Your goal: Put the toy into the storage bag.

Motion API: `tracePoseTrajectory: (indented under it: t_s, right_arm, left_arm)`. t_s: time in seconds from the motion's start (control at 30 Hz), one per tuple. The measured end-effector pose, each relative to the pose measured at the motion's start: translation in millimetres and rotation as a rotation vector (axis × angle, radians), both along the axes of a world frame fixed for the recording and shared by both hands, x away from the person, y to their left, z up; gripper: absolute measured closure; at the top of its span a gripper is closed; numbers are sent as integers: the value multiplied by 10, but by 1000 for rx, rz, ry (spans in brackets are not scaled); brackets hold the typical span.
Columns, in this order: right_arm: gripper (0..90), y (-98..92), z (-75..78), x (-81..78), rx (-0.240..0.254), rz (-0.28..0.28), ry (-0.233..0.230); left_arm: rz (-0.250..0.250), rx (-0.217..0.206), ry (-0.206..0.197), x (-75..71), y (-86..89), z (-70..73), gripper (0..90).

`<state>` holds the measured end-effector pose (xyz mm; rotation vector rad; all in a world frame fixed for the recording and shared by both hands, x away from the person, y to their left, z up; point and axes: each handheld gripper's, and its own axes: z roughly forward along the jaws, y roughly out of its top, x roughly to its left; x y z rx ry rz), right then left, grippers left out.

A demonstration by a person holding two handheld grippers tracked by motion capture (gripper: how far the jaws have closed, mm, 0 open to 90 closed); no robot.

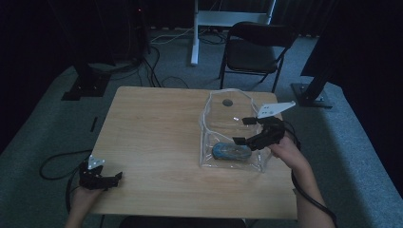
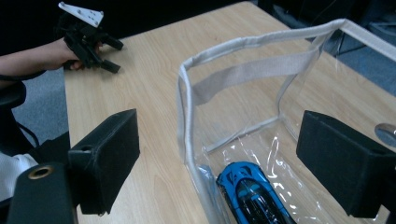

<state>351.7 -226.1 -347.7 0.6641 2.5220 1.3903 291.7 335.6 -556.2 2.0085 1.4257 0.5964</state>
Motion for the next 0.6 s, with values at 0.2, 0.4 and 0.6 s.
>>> tracePoseTrajectory:
  t_s: [0.2, 0.4, 0.6]
  right_arm:
    - [125, -5, 0, -139, 45, 34, -14]
    - [123, -2, -41, -249, 75, 43, -29]
    - [124, -9, -109, -351, 88, 60, -37]
  left_arm:
    - [0, 0, 0, 0, 0, 0, 4]
    - [0, 0, 0, 0, 0, 0, 3]
    - [-2, 2, 1, -1, 2, 1, 4]
